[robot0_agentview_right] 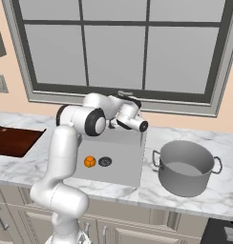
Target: Pick up all produce items and place them in the sink. Turn on the sink faucet to wash them. Then turn the sink off and put them in the tray.
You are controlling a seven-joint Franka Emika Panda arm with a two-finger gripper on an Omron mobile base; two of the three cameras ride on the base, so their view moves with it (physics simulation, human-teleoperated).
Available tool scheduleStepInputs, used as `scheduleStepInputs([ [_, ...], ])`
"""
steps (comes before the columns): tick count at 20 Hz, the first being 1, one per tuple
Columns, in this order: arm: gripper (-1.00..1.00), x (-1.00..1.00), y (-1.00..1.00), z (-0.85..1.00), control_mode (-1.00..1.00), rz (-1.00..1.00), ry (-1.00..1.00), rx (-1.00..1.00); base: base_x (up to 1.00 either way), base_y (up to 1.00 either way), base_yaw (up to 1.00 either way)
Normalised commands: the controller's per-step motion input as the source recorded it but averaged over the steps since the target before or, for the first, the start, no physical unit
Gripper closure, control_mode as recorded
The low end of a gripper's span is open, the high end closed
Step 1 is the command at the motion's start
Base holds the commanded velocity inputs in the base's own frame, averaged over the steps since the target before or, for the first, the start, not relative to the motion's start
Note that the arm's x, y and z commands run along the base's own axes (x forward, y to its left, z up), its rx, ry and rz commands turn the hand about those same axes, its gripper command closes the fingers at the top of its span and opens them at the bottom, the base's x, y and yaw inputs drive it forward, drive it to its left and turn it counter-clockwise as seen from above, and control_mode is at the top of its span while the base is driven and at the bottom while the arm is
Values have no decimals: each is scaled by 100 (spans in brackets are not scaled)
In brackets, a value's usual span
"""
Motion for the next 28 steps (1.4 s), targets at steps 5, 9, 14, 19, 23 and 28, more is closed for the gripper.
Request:
scheduleStepInputs([
  [5, -100, 12, 24, 0, -100, 0, 0, 0, 0, 0, 0],
  [9, -100, 15, 21, 0, -100, 0, 0, 0, 0, 0, 0],
  [14, -100, 15, 22, 0, -100, -4, 0, 0, 0, 0, 0],
  [19, -100, 17, 24, 0, -100, -7, 0, 0, 0, 0, 0],
  [23, -100, 14, 20, 0, -100, -9, 0, 0, 0, 0, 0],
  [28, -100, 17, 18, 0, -100, -9, 0, 0, 0, 0, 0],
])
